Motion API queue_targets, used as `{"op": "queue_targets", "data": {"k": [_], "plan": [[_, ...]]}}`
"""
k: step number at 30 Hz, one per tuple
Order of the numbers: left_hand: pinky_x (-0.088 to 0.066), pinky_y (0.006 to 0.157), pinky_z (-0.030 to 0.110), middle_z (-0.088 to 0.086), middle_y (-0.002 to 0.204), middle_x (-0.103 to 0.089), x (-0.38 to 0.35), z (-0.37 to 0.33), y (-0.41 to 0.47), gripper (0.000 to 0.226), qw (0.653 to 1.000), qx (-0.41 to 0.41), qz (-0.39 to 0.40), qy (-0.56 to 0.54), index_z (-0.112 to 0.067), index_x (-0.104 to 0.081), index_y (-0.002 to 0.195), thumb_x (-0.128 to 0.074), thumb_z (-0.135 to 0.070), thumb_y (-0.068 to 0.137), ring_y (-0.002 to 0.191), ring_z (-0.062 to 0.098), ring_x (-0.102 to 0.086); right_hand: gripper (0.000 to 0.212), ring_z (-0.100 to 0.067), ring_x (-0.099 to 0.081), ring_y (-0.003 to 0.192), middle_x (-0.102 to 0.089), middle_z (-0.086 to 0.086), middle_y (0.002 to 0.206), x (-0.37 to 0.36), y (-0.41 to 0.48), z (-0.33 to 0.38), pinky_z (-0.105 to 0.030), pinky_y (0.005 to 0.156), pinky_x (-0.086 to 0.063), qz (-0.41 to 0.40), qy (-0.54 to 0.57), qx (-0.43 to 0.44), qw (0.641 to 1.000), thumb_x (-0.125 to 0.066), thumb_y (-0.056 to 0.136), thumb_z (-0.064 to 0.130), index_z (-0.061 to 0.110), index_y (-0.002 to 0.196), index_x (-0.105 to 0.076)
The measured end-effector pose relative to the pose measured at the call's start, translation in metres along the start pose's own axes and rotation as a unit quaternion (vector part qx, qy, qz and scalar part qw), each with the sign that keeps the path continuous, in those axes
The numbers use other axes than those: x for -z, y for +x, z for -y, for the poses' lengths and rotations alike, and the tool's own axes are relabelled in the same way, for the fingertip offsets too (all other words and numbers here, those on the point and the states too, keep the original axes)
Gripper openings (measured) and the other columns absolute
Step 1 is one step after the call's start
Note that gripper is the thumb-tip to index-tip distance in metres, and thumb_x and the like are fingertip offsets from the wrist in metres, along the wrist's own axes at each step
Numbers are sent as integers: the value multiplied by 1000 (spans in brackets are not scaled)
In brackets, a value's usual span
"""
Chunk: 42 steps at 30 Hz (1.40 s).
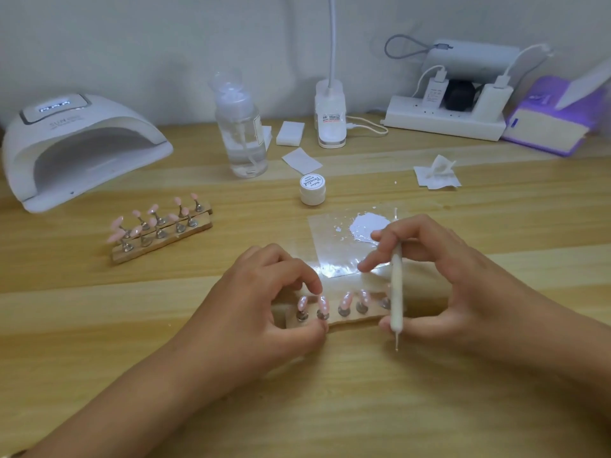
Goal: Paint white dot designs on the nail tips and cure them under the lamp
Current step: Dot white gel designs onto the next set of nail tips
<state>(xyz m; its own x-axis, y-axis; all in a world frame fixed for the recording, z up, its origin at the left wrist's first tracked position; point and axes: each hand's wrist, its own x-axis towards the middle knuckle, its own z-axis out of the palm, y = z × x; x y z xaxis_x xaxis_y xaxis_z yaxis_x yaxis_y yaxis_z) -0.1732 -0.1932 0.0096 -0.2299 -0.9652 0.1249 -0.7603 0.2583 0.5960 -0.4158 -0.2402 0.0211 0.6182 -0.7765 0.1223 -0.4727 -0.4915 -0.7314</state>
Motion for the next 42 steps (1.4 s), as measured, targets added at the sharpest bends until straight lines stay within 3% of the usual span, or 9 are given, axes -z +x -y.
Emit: {"op": "queue_targets", "data": {"k": [6,16,22,25,29,34,42], "plan": [[-34,66,15,-13,80,-62,0,-3,6,15,1000,-14,15,-20,-36,-70,75,-66,-46,63,80,14,-54,55,-14,-59,118,-70,16,106,3,-4,-8,-48,102,-41,-27,29,17,999,-86,71,23,37,105,-44],[-37,68,22,-13,75,-61,-4,-5,-1,14,999,-30,-31,-2,-36,-68,75,-62,-47,69,75,10,-56,51,-16,-62,111,-69,6,100,2,-6,-17,-15,94,-42,-45,78,68,994,-85,73,15,30,103,-45],[-41,71,26,-16,73,-60,-6,-5,-3,13,999,-31,-36,9,-37,-66,78,-62,-47,70,76,8,-56,49,-21,-68,88,-63,4,90,-4,-7,-20,-17,86,-50,-26,123,67,990,-78,77,-7,24,102,-48],[-40,70,24,-13,76,-61,-6,-6,-2,13,999,-20,-28,-5,-37,-67,77,-62,-47,70,79,11,-57,44,-20,-67,83,-63,3,88,-4,-5,-20,-16,79,-50,-28,129,70,989,-75,80,-8,20,101,-48],[-37,67,18,-11,74,-61,-6,-4,1,17,1000,-13,-16,-19,-34,-69,75,-62,-47,68,75,14,-58,39,-21,-66,83,-65,-1,87,-3,-4,-20,-17,79,-50,-11,171,42,984,-74,82,-7,15,101,-48],[-37,66,13,-10,75,-62,-1,-3,3,21,1000,-15,2,-24,-33,-69,80,-65,-47,65,74,12,-56,41,-20,-66,84,-63,1,87,-2,-4,-19,-18,81,-51,6,197,16,980,-73,82,-4,26,98,-50],[-37,79,17,-16,82,-60,1,-5,5,15,999,-18,18,35,-39,-66,81,-61,-47,69,83,4,-56,35,-22,-65,86,-61,-2,88,-6,-5,-23,-21,88,-50,-1,193,25,981,-68,86,-1,24,102,-50]]}}
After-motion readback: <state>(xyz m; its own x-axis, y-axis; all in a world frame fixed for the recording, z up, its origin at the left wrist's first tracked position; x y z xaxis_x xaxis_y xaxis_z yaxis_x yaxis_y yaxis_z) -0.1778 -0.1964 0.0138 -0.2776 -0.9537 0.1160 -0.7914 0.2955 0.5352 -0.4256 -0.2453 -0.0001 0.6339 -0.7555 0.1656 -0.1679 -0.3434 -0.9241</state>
